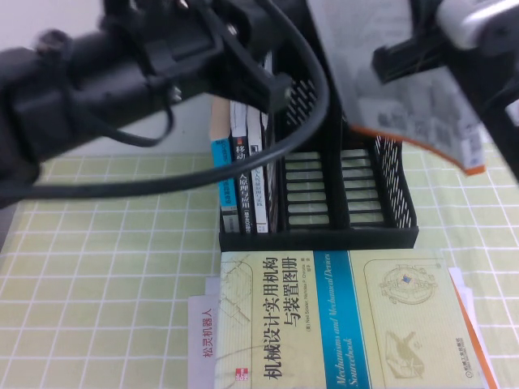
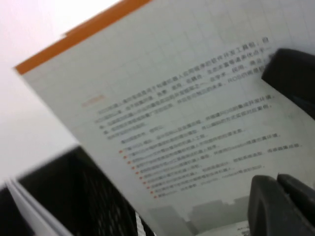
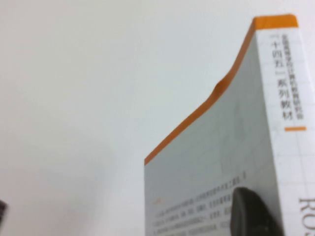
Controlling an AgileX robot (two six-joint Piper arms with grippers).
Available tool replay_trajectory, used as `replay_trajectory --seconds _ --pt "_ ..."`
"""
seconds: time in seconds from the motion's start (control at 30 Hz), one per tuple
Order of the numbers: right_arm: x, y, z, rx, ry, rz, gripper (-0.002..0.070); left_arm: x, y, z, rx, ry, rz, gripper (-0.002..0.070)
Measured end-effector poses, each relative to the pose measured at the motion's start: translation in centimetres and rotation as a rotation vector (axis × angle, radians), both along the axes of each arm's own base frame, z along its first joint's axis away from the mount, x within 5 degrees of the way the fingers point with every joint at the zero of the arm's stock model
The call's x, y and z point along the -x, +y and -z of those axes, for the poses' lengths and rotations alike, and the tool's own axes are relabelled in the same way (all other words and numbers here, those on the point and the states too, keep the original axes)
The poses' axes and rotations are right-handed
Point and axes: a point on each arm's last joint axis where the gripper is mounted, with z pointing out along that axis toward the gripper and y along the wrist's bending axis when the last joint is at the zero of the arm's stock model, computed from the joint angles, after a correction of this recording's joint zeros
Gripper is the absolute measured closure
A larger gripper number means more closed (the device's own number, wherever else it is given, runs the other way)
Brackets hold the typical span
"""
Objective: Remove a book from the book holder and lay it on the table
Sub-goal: Pick up the right side book from the book shelf, then place the picked book on the book
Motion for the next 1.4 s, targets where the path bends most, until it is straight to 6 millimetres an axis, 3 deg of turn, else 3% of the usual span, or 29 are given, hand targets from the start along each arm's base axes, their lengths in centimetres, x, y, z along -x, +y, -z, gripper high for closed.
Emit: replay_trajectory --seconds 0.17,0.3,0.43,0.67,0.87,1.0,1.23,1.4 --pt "3.2 -1.6 -4.1 0.005 -0.102 -0.029 0.0511 3.8 2.0 -4.0 0.058 -0.133 -0.002 0.0678" --pt "5.4 -2.2 -5.8 0.073 -0.115 -0.084 0.0511 6.9 3.6 -6.5 0.090 -0.242 -0.005 0.0678" --pt "7.1 -2.0 -6.2 0.192 -0.084 -0.180 0.0511 9.6 5.5 -8.5 0.128 -0.324 -0.054 0.0678" --pt "9.5 -1.5 -5.8 0.382 -0.030 -0.351 0.0511 12.4 8.8 -10.5 0.196 -0.385 -0.241 0.0678" --pt "10.9 -0.5 -4.5 0.572 -0.036 -0.518 0.0511 14.4 10.3 -10.1 0.195 -0.426 -0.291 0.0678" --pt "10.7 0.2 -2.7 0.719 0.020 -0.590 0.0511 15.2 10.7 -9.2 0.192 -0.422 -0.293 0.0678" --pt "8.5 2.0 1.6 0.924 0.122 -0.675 0.0511 14.4 10.3 -6.3 0.158 -0.340 -0.288 0.0678" --pt "6.3 3.0 4.6 1.051 0.136 -0.649 0.0511 14.2 10.2 -5.6 0.163 -0.307 -0.283 0.0678"
